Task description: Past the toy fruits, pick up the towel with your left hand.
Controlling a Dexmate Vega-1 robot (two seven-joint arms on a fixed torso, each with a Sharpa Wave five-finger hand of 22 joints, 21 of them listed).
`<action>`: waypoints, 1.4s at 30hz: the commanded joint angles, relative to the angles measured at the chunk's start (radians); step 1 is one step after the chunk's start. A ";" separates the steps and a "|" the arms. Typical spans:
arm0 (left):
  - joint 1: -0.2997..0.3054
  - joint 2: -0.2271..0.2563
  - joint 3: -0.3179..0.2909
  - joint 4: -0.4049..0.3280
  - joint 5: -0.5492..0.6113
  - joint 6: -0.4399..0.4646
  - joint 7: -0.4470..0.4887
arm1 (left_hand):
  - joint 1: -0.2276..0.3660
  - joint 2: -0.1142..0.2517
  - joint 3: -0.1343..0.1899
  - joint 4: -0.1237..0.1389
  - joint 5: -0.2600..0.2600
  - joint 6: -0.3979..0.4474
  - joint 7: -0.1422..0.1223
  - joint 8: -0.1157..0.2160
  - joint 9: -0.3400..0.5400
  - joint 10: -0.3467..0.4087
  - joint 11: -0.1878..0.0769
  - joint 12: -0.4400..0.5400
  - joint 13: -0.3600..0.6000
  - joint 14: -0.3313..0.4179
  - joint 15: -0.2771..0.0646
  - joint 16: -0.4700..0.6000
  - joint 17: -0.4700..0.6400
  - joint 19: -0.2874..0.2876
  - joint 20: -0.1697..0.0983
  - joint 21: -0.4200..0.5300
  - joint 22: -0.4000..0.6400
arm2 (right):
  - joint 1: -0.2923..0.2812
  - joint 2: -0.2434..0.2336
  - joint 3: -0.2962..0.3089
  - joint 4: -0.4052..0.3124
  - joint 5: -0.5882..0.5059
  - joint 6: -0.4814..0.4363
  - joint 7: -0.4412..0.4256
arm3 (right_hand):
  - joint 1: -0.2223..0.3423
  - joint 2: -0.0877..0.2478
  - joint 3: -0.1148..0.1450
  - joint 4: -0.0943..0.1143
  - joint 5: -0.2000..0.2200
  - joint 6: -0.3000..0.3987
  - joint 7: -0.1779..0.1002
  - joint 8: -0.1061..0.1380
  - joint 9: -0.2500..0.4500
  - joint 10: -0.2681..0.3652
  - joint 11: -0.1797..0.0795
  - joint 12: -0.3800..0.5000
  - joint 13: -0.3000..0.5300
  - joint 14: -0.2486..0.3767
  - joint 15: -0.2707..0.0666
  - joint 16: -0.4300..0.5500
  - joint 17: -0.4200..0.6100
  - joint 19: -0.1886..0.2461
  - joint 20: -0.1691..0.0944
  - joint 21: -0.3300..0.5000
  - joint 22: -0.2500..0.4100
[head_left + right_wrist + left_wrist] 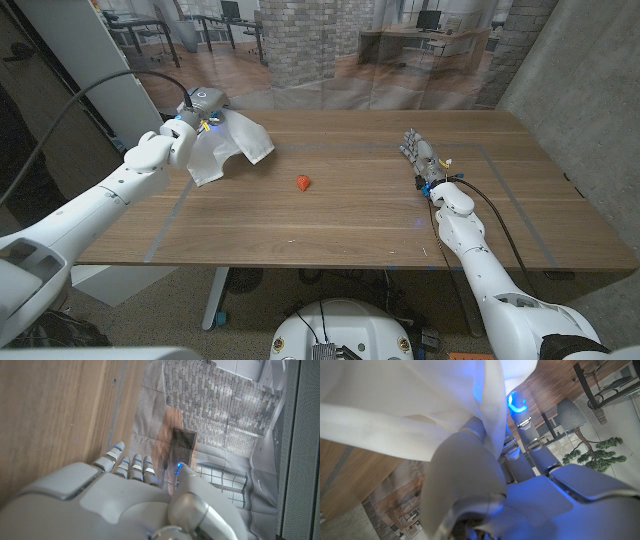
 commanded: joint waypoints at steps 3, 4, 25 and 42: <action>0.026 -0.006 -0.043 -0.024 -0.008 -0.008 0.065 | -0.003 0.003 0.011 0.000 0.007 0.007 0.013 0.008 0.004 0.071 -0.026 0.036 0.194 0.012 -0.004 0.010 0.012 -0.007 -0.050 0.014 -0.001 | 0.027 0.002 -0.004 0.035 0.000 0.036 0.017 | 0.006 -0.006 0.002 -0.011 0.004 0.014 -0.003 0.004 0.005 0.008 0.006 0.004 0.002 0.009 0.002 0.000 -0.001 0.011 0.000 0.002 0.002; 0.027 -0.005 -0.044 -0.026 -0.008 -0.008 0.066 | -0.003 0.003 0.012 0.000 0.008 0.008 0.014 0.008 0.004 0.074 -0.024 0.037 0.196 0.012 -0.004 0.010 0.014 -0.008 -0.050 0.017 -0.002 | 0.029 0.002 -0.004 0.036 0.000 0.036 0.017 | 0.007 -0.006 0.002 -0.012 0.004 0.014 -0.003 0.004 0.005 0.008 0.006 0.004 0.002 0.009 0.002 -0.001 -0.002 0.012 0.000 0.002 0.002; 0.037 -0.016 -0.087 -0.054 -0.021 -0.029 0.137 | -0.007 -0.004 0.025 -0.001 0.019 0.011 0.019 0.012 0.013 0.077 -0.022 0.034 0.227 0.013 -0.003 0.014 0.049 -0.017 -0.050 0.054 -0.021 | 0.046 0.004 -0.004 0.065 0.000 0.050 0.020 | 0.008 -0.006 0.003 -0.015 0.005 0.016 -0.001 0.003 0.005 0.010 0.007 0.003 0.002 0.012 0.004 -0.001 0.000 0.014 0.000 0.001 0.002; 0.045 -0.031 -0.116 -0.063 -0.028 -0.045 0.220 | -0.011 -0.013 0.036 -0.003 0.029 0.013 0.022 0.019 0.026 0.083 -0.019 0.032 0.253 0.021 -0.003 0.022 0.080 -0.026 -0.052 0.082 -0.039 | 0.039 0.004 -0.002 0.057 0.002 0.051 0.019 | 0.006 -0.007 0.003 -0.017 0.006 0.016 0.000 0.002 0.005 0.010 0.006 0.002 0.002 0.012 0.004 -0.001 0.000 0.014 0.001 0.000 0.002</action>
